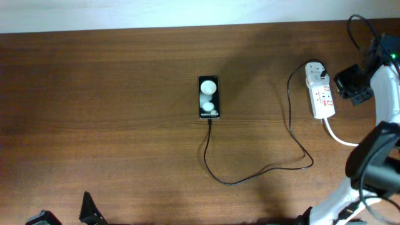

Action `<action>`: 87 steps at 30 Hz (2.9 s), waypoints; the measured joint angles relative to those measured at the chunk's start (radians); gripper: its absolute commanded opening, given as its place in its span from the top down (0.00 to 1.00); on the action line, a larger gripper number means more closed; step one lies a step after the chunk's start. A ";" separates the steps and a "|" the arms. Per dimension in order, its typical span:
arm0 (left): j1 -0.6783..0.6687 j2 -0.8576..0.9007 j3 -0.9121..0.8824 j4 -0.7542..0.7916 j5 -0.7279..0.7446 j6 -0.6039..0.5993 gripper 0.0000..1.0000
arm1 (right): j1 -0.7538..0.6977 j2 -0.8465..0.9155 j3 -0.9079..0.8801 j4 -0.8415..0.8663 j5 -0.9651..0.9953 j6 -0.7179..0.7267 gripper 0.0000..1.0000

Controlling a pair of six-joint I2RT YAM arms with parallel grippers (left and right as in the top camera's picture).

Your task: Plug charger to phone and switch on socket

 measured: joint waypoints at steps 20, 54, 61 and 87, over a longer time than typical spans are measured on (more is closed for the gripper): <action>0.001 -0.077 0.004 -0.003 0.000 0.000 0.01 | 0.006 0.195 0.016 0.200 -0.109 0.027 0.96; 0.001 -0.077 0.004 -0.003 0.000 0.000 0.01 | 0.047 0.257 0.106 0.069 -0.074 -0.168 0.96; 0.001 -0.077 0.004 -0.003 0.000 0.000 0.01 | 0.093 0.127 0.063 -0.121 0.070 -0.127 0.96; 0.088 -0.081 -0.082 0.232 0.026 -0.001 0.01 | 0.176 -0.858 0.063 0.150 -0.148 -0.211 0.96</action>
